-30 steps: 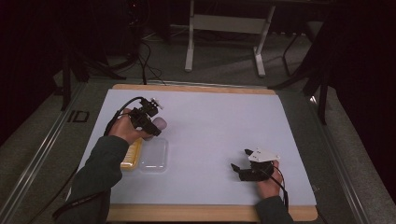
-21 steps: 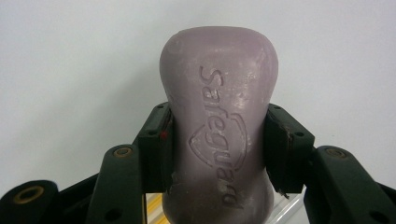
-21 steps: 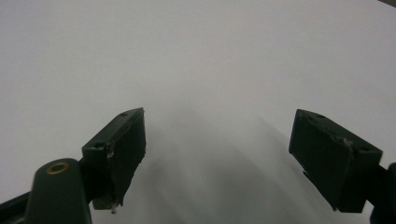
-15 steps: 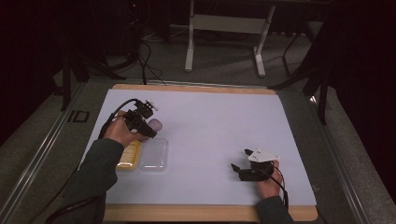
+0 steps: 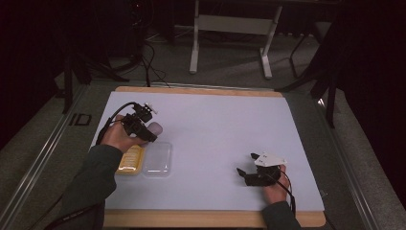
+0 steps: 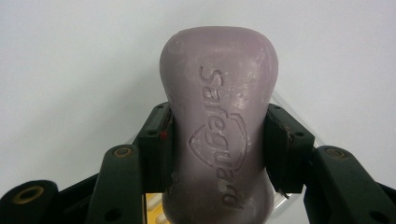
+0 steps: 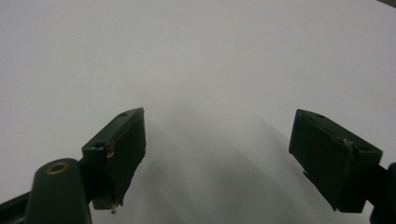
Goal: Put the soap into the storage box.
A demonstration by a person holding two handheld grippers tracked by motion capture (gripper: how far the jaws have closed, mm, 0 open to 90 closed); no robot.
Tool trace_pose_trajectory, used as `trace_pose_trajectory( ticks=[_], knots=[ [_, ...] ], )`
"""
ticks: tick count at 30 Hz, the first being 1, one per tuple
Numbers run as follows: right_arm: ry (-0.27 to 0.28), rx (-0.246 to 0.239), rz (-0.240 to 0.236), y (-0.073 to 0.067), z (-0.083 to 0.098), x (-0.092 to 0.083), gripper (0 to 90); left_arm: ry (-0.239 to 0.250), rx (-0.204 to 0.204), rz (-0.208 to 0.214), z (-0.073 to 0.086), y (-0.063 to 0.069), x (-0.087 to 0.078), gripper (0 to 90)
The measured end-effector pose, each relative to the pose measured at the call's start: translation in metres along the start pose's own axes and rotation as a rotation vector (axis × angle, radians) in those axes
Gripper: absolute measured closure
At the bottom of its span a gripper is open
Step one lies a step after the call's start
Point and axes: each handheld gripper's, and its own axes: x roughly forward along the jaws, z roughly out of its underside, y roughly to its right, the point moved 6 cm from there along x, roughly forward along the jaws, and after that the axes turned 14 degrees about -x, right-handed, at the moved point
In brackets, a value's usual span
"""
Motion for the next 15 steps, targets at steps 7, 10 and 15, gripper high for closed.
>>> trace_pose_trajectory(
  ticks=[7,10,15],
  knots=[
    [0.002,0.001,0.001,0.0,0.0,0.0,18.4,0.001,-0.021,-0.007,0.006,-0.005,-0.002,49.9],
    [0.002,0.003,0.001,0.0,0.0,0.0,18.4,0.006,-0.031,-0.007,0.008,-0.006,-0.002,49.9],
    [0.002,0.004,0.0,0.0,0.0,0.0,18.4,0.005,-0.036,-0.009,0.012,-0.009,-0.002,49.9]
  ],
)
